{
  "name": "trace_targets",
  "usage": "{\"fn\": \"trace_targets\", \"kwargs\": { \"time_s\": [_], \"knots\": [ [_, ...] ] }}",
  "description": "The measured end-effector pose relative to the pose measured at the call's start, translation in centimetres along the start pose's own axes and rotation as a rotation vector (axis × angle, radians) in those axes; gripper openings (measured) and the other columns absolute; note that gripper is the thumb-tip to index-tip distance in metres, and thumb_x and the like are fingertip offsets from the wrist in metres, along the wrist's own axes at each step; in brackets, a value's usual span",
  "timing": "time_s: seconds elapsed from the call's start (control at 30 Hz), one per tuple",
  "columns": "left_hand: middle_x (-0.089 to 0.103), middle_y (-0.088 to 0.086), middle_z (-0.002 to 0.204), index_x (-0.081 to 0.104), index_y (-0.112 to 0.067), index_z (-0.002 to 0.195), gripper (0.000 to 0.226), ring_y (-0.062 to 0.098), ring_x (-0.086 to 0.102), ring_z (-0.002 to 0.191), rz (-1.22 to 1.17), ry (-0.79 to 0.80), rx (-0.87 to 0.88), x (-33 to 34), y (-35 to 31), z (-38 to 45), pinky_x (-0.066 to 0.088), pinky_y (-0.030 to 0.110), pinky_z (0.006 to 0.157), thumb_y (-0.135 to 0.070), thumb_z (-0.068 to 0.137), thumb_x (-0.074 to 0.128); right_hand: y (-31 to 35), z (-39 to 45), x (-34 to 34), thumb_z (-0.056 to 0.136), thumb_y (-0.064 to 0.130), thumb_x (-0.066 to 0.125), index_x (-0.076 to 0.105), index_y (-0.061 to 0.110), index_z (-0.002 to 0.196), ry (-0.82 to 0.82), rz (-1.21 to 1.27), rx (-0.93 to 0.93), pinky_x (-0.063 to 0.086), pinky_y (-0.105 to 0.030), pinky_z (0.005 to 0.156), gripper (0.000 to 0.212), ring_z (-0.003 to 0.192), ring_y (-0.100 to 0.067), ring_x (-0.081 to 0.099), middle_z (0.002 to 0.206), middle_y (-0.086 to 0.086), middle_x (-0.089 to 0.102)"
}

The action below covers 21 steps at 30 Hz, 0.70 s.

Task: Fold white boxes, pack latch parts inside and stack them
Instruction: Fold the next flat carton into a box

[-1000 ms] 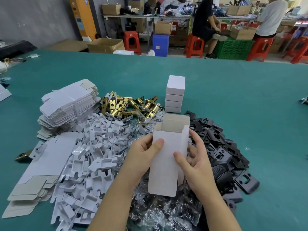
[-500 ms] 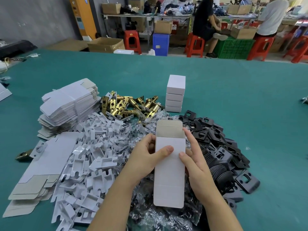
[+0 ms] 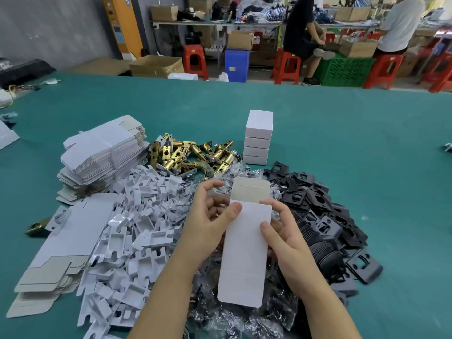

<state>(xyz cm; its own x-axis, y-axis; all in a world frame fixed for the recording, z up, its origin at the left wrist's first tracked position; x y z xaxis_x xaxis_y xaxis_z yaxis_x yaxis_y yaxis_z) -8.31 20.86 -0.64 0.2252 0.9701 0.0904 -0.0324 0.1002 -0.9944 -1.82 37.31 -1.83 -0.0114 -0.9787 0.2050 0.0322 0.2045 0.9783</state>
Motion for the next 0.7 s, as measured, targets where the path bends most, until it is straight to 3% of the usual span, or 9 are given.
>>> {"fn": "trace_targets", "kwargs": {
  "time_s": [0.13, 0.27, 0.47, 0.7],
  "knots": [
    [0.073, -0.003, 0.105, 0.069, -0.039, 0.116, 0.039, 0.02, 0.07, 0.099, 0.056, 0.032, 0.024, -0.3, -0.3, -0.1, 0.061, 0.036, 0.079, -0.052, 0.079, 0.075, 0.1, 0.0, 0.1, 0.098, 0.03, 0.062, 0.06, 0.043, 0.121, -0.003, 0.015, 0.01, 0.059, -0.029, 0.074, 0.026, 0.093, -0.015, 0.072, 0.105, 0.002, 0.075],
    [0.074, -0.006, 0.097, 0.076, -0.034, 0.099, 0.016, 0.009, 0.069, 0.088, 0.111, 0.04, 0.019, -0.3, -0.4, -0.1, 0.057, 0.025, 0.071, -0.042, 0.085, 0.073, 0.1, 0.0, 0.0, 0.097, 0.03, 0.063, 0.06, 0.039, 0.124, -0.002, 0.035, 0.026, 0.059, -0.03, 0.074, 0.029, 0.093, -0.018, 0.072, 0.107, -0.002, 0.075],
    [0.075, -0.002, 0.091, 0.077, -0.028, 0.09, 0.004, 0.011, 0.067, 0.084, 0.126, 0.066, -0.016, -0.2, -0.3, -0.1, 0.055, 0.027, 0.071, -0.03, 0.091, 0.075, -0.2, 0.2, -0.7, 0.094, 0.034, 0.071, 0.071, 0.027, 0.114, -0.104, 0.037, 0.034, 0.059, -0.033, 0.067, 0.021, 0.093, -0.021, 0.067, 0.107, -0.002, 0.07],
    [0.075, -0.002, 0.089, 0.078, -0.026, 0.089, 0.006, 0.01, 0.067, 0.082, 0.125, 0.095, -0.016, -0.1, -0.3, -0.2, 0.055, 0.025, 0.07, -0.025, 0.093, 0.074, -0.3, 0.4, -1.2, 0.082, 0.038, 0.074, 0.077, 0.023, 0.11, -0.162, 0.07, 0.044, 0.061, -0.033, 0.063, 0.032, 0.086, -0.024, 0.07, 0.1, -0.003, 0.074]
  ]
}}
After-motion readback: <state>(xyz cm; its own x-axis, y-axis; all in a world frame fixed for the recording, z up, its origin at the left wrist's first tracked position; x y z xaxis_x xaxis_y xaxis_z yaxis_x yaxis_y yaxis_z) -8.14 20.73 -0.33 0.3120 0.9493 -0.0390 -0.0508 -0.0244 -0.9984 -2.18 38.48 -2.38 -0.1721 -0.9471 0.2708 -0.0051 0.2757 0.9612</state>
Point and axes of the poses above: each hand's wrist, its own z-axis towards the middle knuckle, its own x-axis out of the palm, y = z × x, the point moved 3 cm from there along z, towards the middle knuckle
